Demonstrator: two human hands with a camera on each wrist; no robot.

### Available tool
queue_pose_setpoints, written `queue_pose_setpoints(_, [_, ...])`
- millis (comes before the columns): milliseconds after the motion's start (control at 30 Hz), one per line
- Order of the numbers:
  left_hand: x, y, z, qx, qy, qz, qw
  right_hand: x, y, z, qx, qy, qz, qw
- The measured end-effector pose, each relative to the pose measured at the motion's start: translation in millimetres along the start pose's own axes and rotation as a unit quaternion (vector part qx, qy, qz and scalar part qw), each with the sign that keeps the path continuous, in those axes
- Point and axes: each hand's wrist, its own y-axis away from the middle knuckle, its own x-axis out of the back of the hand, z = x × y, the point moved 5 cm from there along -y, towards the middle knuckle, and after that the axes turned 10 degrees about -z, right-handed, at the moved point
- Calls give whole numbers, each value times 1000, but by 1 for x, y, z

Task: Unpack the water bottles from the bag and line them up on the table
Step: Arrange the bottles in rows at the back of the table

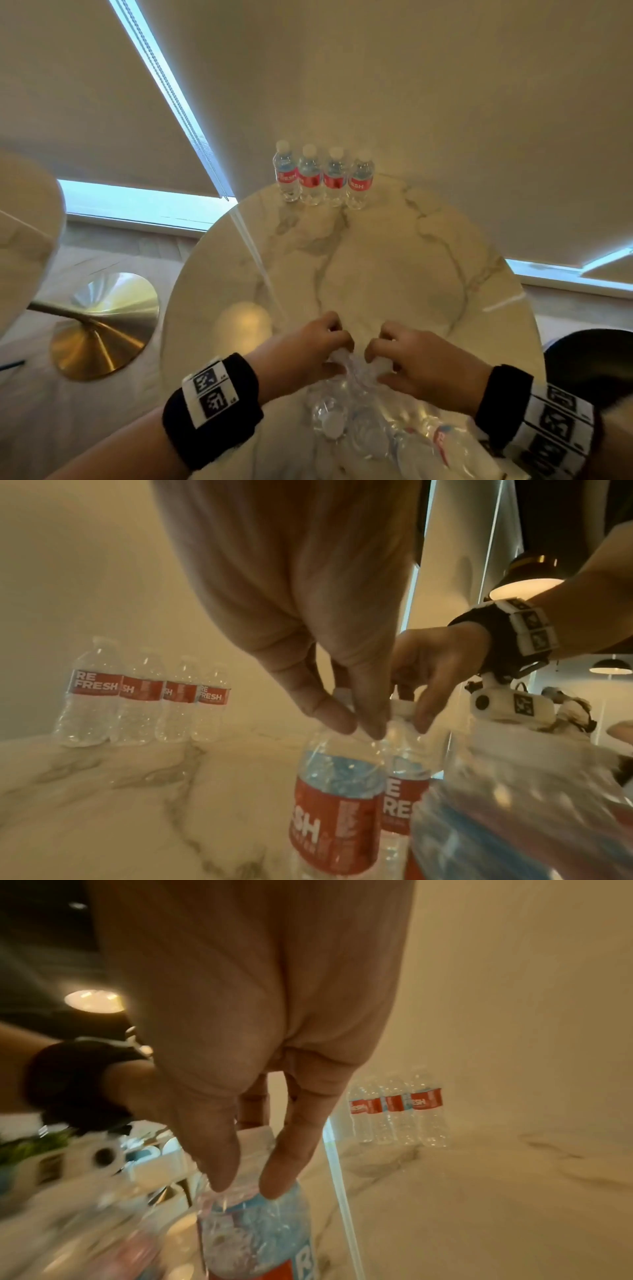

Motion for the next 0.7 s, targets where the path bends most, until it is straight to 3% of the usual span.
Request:
queue_pose_setpoints(333, [140, -50, -95, 104, 27, 147, 983, 144, -117, 41, -72, 9, 142, 987])
queue_pose_setpoints(500, [193, -70, -149, 141, 80, 210, 964, 202, -175, 49, -71, 9, 165, 984])
queue_pose_setpoints(700, [221, -84, -182, 179, 78, 250, 948, 229, -214, 58, -71, 49, 171, 982])
